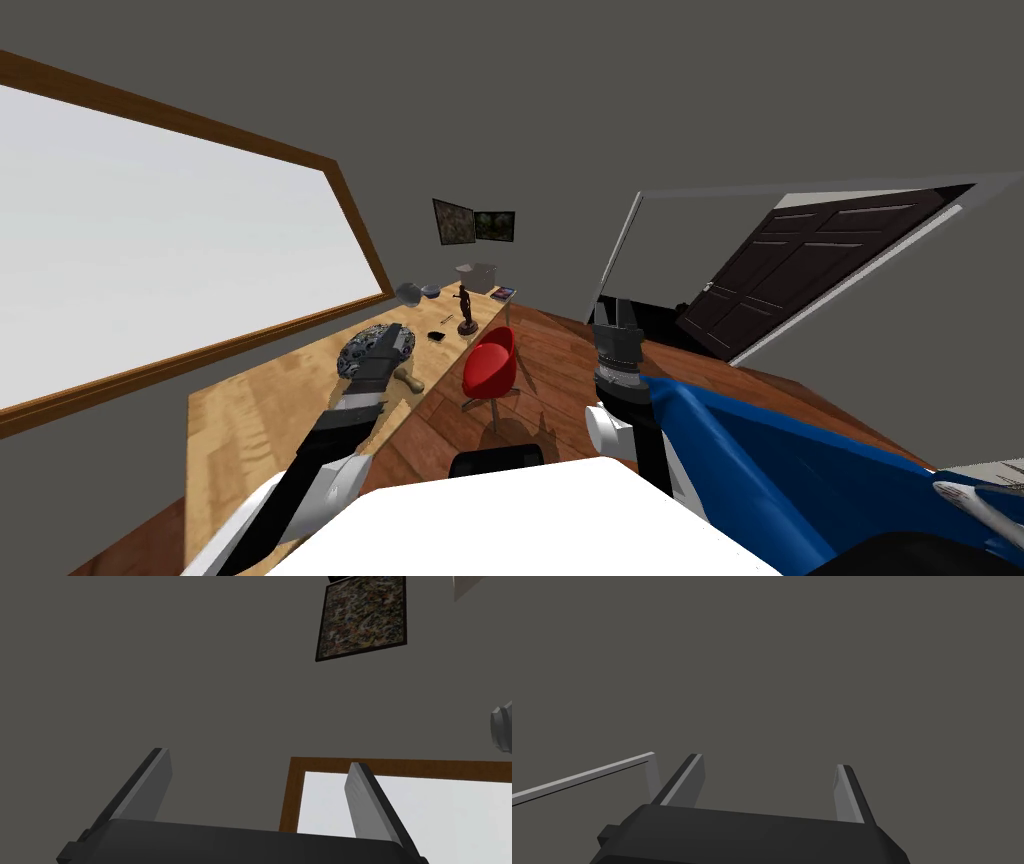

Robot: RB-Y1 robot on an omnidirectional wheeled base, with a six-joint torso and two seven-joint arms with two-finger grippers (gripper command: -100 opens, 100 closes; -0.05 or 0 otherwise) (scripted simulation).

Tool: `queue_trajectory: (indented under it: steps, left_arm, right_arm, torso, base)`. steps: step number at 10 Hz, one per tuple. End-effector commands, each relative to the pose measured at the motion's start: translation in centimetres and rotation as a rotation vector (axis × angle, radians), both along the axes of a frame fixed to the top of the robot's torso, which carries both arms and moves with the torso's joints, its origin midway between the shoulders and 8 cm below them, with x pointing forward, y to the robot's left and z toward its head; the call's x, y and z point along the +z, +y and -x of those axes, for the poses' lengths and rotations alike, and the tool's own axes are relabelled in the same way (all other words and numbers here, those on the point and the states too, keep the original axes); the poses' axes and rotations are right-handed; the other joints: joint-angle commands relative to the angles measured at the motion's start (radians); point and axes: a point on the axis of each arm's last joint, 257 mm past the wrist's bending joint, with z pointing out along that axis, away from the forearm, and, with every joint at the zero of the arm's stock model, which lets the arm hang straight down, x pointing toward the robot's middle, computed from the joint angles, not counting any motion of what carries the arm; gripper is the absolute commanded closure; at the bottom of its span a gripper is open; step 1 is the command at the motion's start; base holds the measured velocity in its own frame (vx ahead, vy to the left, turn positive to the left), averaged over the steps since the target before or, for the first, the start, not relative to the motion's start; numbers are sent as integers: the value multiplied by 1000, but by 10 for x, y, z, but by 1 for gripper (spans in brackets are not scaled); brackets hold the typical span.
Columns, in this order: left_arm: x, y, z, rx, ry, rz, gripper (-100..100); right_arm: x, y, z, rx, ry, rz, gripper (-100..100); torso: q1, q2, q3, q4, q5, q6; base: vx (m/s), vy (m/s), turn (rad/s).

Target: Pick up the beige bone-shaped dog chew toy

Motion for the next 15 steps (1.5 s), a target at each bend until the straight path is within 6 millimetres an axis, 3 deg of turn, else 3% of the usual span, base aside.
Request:
queue_trajectory:
  steps: [1, 6, 7, 12, 15]
  left_arm:
    - [-6, 6, -4, 7, 30, -11, -100]
    - [-74, 48, -8, 75, 259, -74, -100]
    - [-74, 48, -8, 75, 259, -74, -100]
    - [-145, 96, 5, 146, 499, -88, -100]
    - [-162, 106, 9, 161, 559, -79, -100]
  right_arm:
    - [0, 0, 0, 0, 0, 0, 0]
    - [0, 0, 0, 0, 0, 0, 0]
    - [0, 0, 0, 0, 0, 0, 0]
    - [0, 0, 0, 0, 0, 0, 0]
    - [0, 0, 0, 0, 0, 0, 0]
  torso:
    - [0, 0, 0, 0, 0, 0]
    - [0, 0, 0, 0, 0, 0]
    - [0, 1, 1, 0, 0, 0]
    - [1, -1, 0, 0, 0, 0]
    - [1, -6, -3, -1, 0, 0]
  base:
    - [-84, 7, -60]
    - [-105, 6, -175]
    - [-96, 10, -69]
    - [-93, 17, -200]
    - [-25, 18, -87]
